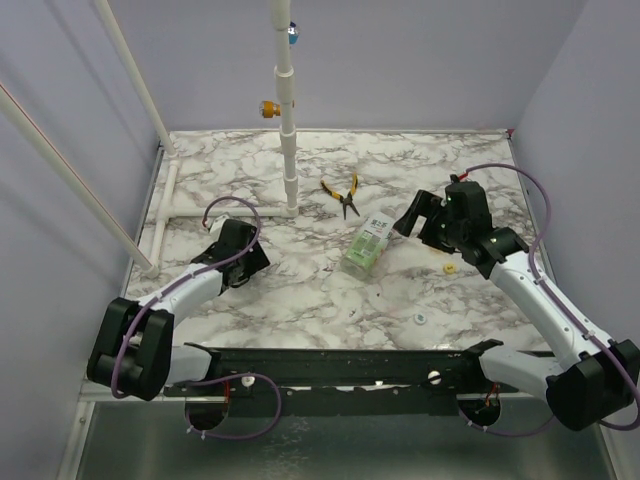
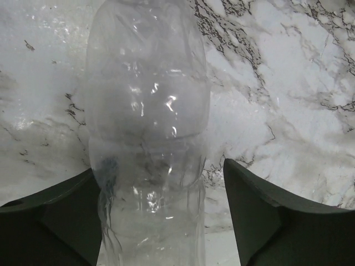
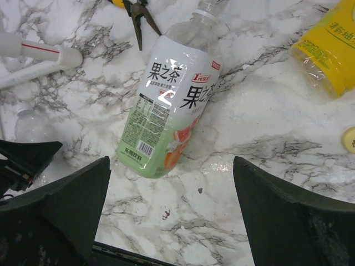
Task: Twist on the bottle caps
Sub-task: Place the plastic bottle at the center of the board, then pick up the plastic bottle at the center of the board.
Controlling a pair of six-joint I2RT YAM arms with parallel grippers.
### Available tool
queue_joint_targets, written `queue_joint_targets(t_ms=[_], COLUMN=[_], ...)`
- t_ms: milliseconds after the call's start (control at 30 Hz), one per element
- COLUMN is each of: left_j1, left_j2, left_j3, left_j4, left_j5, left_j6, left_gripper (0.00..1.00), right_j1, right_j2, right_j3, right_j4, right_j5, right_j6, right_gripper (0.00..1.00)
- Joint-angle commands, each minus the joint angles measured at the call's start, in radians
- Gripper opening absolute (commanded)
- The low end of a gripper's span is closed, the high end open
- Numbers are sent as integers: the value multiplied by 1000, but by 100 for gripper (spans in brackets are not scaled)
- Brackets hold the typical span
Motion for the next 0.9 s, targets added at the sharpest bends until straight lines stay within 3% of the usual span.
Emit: queue_joint_targets(t_ms=[0,67,333,633,767,867], left_j1=[5,7,9,9,9,8], left_j2=[2,-19,-121,-180,-152,-165], left_j3=[6,7,63,187,259,276], left_j4=[0,-5,-115,-267,-313,-323], left_j5=[-14,-19,-71,-98,-7,32], left_j6=[-20,-22,-24,75,160,202], left_gripper=[88,99,99,99,99,99], right_j1=[-6,-6,-6,-9,-69,-193], right_j2=[-8,-13,6,64,76,93], right_j3=[-7,-5,20,66,49,23], right_j4=[-7,-7,-45,-128,-132,-100], right_j5=[34,38,94,223,204,115], right_j6=[12,13,46,161,192,180], right_gripper=[95,95,97,100,100,100])
